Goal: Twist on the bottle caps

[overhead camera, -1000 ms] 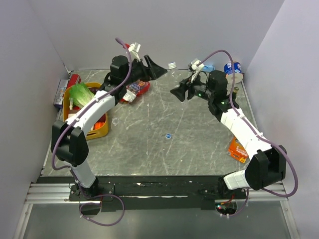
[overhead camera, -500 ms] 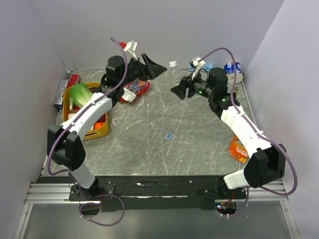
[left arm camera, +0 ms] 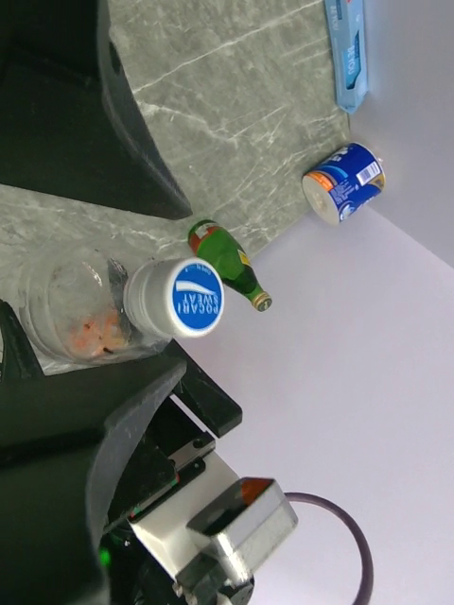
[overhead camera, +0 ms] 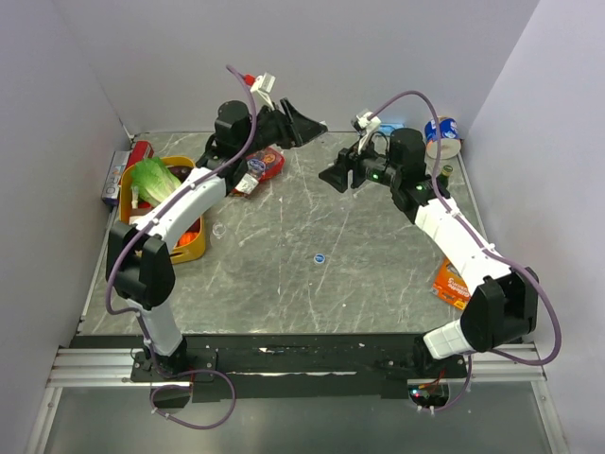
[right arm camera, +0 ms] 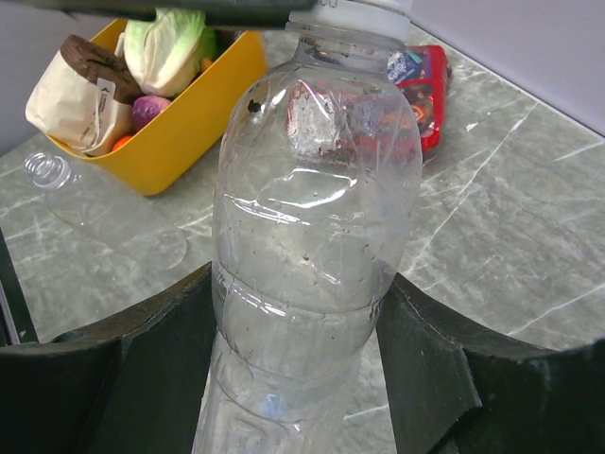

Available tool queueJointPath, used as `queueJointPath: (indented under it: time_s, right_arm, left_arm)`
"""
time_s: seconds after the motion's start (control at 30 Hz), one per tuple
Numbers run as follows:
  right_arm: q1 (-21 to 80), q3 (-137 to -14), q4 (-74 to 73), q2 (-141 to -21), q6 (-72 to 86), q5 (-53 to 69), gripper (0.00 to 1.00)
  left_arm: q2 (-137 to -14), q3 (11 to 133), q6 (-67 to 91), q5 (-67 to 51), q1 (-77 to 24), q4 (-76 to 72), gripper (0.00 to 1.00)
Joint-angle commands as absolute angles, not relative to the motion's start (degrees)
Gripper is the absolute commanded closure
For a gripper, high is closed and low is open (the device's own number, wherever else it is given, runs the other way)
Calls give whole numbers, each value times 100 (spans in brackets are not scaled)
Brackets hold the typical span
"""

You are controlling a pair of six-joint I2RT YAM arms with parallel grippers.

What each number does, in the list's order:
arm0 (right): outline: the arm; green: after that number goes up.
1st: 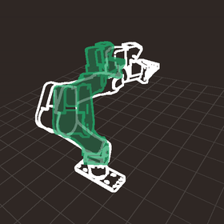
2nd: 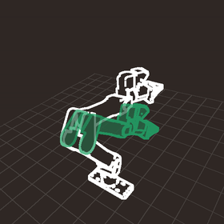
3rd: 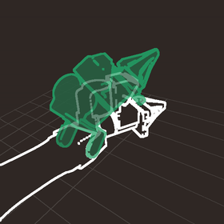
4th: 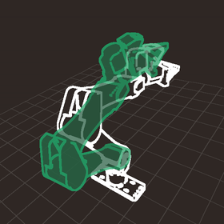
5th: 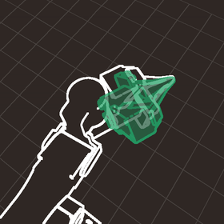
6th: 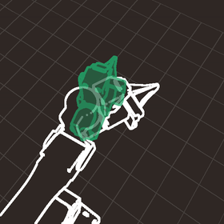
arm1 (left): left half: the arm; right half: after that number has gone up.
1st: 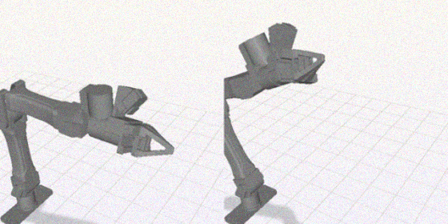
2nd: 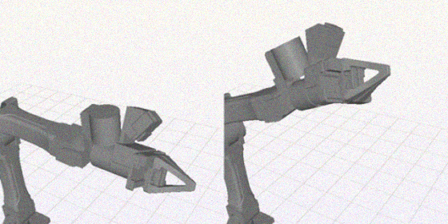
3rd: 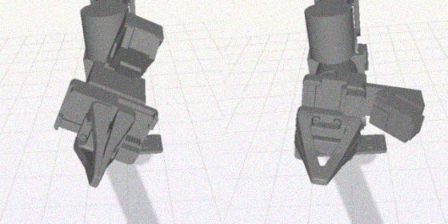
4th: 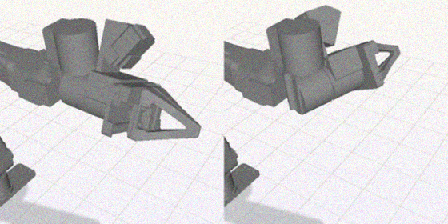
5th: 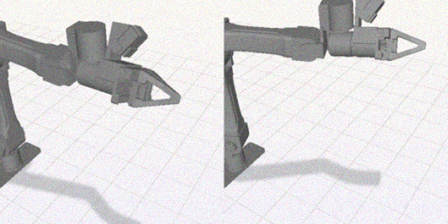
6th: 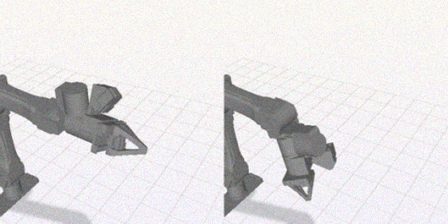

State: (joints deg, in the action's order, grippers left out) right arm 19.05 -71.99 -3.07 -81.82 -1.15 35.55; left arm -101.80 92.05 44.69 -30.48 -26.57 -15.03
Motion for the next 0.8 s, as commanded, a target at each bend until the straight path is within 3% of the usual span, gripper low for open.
queueJointPath:
  time_s: [0.0, 0.1, 0.17, 0.2, 0.23, 0.3, 0.33, 0.4, 0.5, 0.77]
  right_arm:
    - [1977, -7576, -114, -8227, -193, 3656, 67]
    - [1977, -7567, -97, -8279, -193, 3656, 66]
    - [1995, -7567, -114, -8305, -202, 3691, 62]
    - [1986, -7567, -158, -8323, -307, 3726, 50]
    - [1986, -7576, -237, -8315, -386, 3753, 42]
    - [1986, -7620, -684, -8279, -640, 3674, 27]
    - [1917, -7620, -833, -8175, -702, 3569, 22]
    - [1776, -7533, -1221, -8008, -747, 3480, 0]
    - [1328, -7033, -1143, -7428, -607, 3455, 0]
    - [791, -6381, -1283, -6487, -668, 2892, 0]
  left_arm:
    - [-10222, 9475, 4509, -3296, -2707, -1802, 39]
    - [-10257, 9475, 4413, -3419, -2716, -1881, 52]
    - [-10318, 9475, 4333, -3542, -2716, -1933, 67]
    - [-10318, 9466, 4185, -3551, -2716, -1951, 75]
    - [-10344, 9440, 4070, -3516, -2716, -1951, 89]
    - [-10345, 9404, 3555, -3385, -2742, -1786, 97]
    - [-10327, 9378, 3351, -3271, -2751, -1715, 99]
    - [-10275, 9255, 2581, -2657, -2882, -1434, 99]
    - [-10090, 8712, 1726, -1646, -3146, -1607, 99]
    - [-10160, 7244, 327, -18, -3796, -4023, 99]
